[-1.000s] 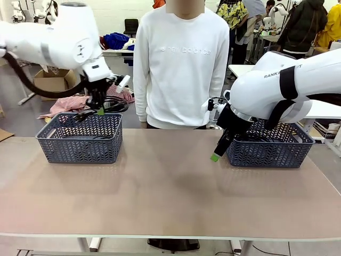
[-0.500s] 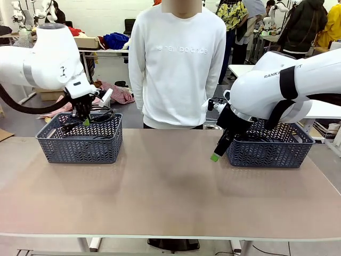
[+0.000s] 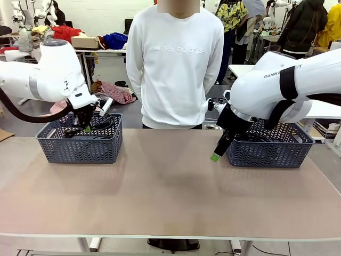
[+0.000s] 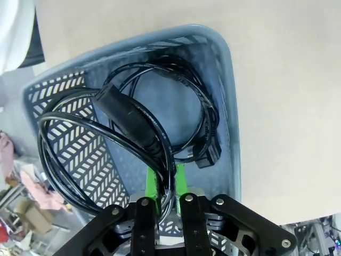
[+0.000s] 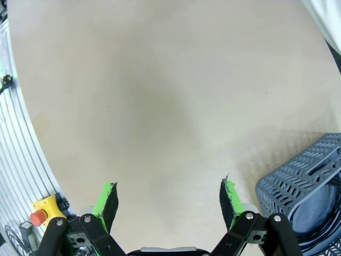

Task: Organize the cables according to human instructions.
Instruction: Pick up a bundle of cables and place it in the basket indicated by the human.

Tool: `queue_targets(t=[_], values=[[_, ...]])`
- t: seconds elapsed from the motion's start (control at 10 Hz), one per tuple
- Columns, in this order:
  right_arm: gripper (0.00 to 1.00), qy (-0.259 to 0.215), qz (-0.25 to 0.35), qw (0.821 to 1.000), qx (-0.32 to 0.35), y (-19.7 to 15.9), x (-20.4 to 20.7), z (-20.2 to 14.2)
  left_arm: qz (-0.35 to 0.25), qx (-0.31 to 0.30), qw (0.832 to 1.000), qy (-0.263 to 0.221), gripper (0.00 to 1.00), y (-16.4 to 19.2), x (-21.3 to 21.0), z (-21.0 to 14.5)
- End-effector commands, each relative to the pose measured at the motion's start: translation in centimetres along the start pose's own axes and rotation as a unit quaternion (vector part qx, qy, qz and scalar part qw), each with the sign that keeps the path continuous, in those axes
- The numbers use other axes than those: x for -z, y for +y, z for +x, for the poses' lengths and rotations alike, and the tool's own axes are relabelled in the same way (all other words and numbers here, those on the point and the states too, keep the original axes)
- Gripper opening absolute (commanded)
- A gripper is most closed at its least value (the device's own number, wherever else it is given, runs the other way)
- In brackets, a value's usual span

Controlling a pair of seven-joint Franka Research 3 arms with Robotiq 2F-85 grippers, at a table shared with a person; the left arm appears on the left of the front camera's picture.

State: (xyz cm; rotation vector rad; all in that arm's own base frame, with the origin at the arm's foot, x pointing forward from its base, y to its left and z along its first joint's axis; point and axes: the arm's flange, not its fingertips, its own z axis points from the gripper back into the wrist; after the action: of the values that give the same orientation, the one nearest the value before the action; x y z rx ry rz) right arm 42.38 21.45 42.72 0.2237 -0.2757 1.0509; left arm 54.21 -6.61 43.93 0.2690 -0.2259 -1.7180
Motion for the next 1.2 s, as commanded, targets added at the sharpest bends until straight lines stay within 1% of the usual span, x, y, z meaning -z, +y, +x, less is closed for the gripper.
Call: queue_targets(t=[0.0, 0.2, 0.4, 0.7, 0.8, 1.1], values=[[1.0, 0.0, -0.002, 1.0, -0.001, 0.0, -0.1, 0.0, 0.003, 0.004, 1.0, -0.006, 0.25, 0.0, 0.3, -1.0], [1.0, 0.0, -0.002, 1.0, -0.001, 0.0, -0.1, 0.0, 0.006, 0.004, 1.0, -0.004, 0.44, 0.1, 0.7, -1.2], [1.0, 0.0, -0.002, 1.0, -0.001, 0.0, -0.1, 0.0, 0.002, -0.002, 1.0, -0.004, 0.63, 0.3, 0.3, -1.5], [1.0, 0.0, -0.002, 1.0, -0.001, 0.0, -0.1, 0.0, -0.015, -0.005, 1.0, -0.02, 0.92, 0.7, -0.4, -1.5], [1.0, 0.0, -0.002, 1.0, -0.001, 0.0, -0.1, 0.0, -0.017, -0.008, 0.999, -0.026, 1.0, 0.9, -0.5, -1.6], [1.0, 0.0, -0.002, 1.0, -0.001, 0.0, -0.1, 0.0, -0.022, -0.013, 0.999, -0.042, 1.0, 1.6, -0.5, -1.7]])
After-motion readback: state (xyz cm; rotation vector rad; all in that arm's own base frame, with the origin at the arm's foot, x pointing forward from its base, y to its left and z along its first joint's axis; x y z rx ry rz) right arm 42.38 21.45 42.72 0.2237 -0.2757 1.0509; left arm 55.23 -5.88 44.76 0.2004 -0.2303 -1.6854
